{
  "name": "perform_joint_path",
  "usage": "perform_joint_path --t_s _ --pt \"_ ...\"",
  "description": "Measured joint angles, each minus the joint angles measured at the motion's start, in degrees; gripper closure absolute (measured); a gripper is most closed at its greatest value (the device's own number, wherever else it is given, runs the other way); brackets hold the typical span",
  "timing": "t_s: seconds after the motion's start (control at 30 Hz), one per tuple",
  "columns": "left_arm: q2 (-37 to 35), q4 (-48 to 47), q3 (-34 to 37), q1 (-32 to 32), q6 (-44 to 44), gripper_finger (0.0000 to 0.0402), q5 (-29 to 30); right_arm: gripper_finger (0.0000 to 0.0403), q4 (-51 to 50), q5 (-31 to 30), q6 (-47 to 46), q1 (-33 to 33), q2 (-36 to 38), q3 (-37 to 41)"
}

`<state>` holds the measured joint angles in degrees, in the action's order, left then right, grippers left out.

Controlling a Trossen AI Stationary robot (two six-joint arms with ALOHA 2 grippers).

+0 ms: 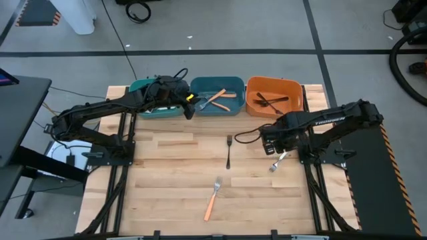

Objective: Sort silverware by color (type)
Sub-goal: Put the white fork into the light green bin

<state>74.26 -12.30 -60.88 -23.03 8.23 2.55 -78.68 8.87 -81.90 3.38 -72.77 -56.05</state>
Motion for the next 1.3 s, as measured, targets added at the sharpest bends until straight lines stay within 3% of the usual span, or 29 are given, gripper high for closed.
perform_joint_path --t_s 0.17,0.4,0.93,1.13,1.3 --pt "0.0 0.4 0.0 0.0 -1.9 0.0283 0.0 0.0293 2.3 -0.5 -15.4 2.0 0.0 3.8" --pt "0.0 1.5 0.0 0.0 -2.0 0.0283 0.0 0.0293 11.1 -9.3 -30.6 4.9 0.0 8.4" --pt "0.0 1.5 0.0 0.0 -2.0 0.0283 0.0 0.0293 15.4 -11.0 -50.7 11.8 0.0 15.2" --pt "0.0 1.6 0.0 0.0 -2.0 0.0283 0.0 0.0293 19.0 -12.8 -51.9 13.1 -3.2 15.7" --pt "0.0 1.7 0.0 0.0 -2.0 0.0283 0.0 0.0293 20.3 -10.3 -51.7 13.1 -7.8 15.7"
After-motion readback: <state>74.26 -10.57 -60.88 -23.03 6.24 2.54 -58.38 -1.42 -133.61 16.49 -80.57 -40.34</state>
